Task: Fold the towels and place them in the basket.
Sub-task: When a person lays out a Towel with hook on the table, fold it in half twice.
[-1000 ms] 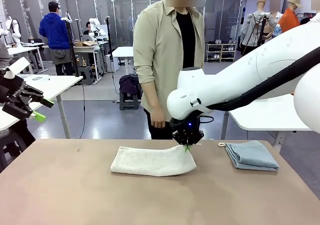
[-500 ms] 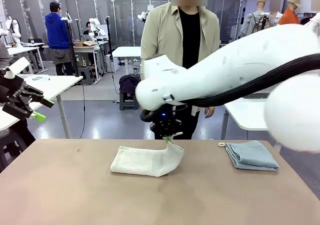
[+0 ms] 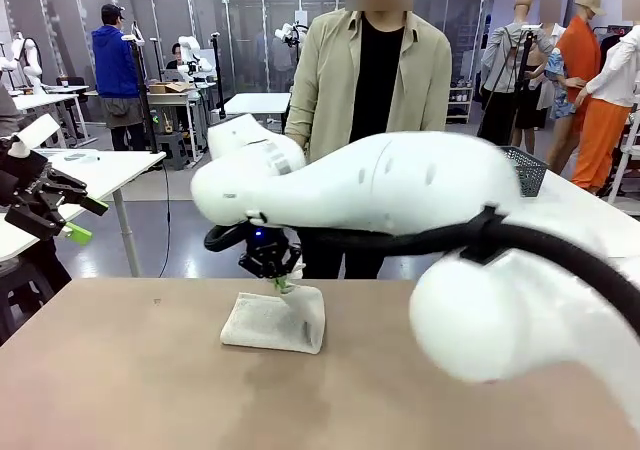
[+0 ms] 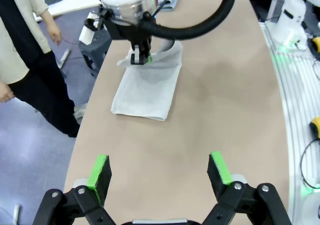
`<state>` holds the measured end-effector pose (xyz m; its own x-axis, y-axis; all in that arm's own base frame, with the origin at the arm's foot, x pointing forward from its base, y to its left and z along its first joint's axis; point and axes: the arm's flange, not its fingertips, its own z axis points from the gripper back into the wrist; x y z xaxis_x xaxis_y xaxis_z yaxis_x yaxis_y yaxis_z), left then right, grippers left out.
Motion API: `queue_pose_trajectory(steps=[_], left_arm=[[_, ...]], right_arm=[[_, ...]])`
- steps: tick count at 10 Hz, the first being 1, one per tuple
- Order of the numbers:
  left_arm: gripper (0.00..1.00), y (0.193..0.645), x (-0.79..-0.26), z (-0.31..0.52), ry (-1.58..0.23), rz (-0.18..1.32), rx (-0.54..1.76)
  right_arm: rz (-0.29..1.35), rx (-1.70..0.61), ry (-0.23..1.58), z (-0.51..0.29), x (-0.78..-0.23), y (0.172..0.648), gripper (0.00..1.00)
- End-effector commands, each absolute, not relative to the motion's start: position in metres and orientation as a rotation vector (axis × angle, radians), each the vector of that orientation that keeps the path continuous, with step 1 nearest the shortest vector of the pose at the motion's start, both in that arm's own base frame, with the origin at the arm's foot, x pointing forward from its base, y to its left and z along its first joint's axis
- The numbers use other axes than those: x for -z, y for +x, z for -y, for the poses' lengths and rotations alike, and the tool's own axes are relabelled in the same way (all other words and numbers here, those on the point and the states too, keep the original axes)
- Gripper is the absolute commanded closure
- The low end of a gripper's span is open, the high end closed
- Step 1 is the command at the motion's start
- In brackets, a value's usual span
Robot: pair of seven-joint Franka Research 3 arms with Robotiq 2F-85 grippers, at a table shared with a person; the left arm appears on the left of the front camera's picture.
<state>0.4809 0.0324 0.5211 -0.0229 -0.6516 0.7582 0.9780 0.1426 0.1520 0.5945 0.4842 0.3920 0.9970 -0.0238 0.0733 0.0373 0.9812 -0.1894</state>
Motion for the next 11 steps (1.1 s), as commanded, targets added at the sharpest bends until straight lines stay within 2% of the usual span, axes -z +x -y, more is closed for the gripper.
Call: queue_pose_trajectory(steps=[1, 4, 8, 11], left_arm=[[0.02, 0.479, -0.522, -0.033, -0.507, 0.827, 1.398], [0.02, 0.479, -0.522, -0.033, -0.507, 0.827, 1.398], [0.02, 0.479, -0.522, -0.033, -0.507, 0.827, 1.398], [0.02, 0.479, -0.522, -0.033, -0.507, 0.827, 1.398]], right_arm=[[0.08, 0.116, -0.197, -0.537, -0.406, 0.644, 0.96], [0.099, 0.154, -0.11, -0.567, -0.404, 0.645, 0.96], [0.087, 0.13, 0.06, -0.565, -0.391, 0.642, 0.96], [0.109, 0.153, 0.073, -0.558, -0.377, 0.643, 0.96]])
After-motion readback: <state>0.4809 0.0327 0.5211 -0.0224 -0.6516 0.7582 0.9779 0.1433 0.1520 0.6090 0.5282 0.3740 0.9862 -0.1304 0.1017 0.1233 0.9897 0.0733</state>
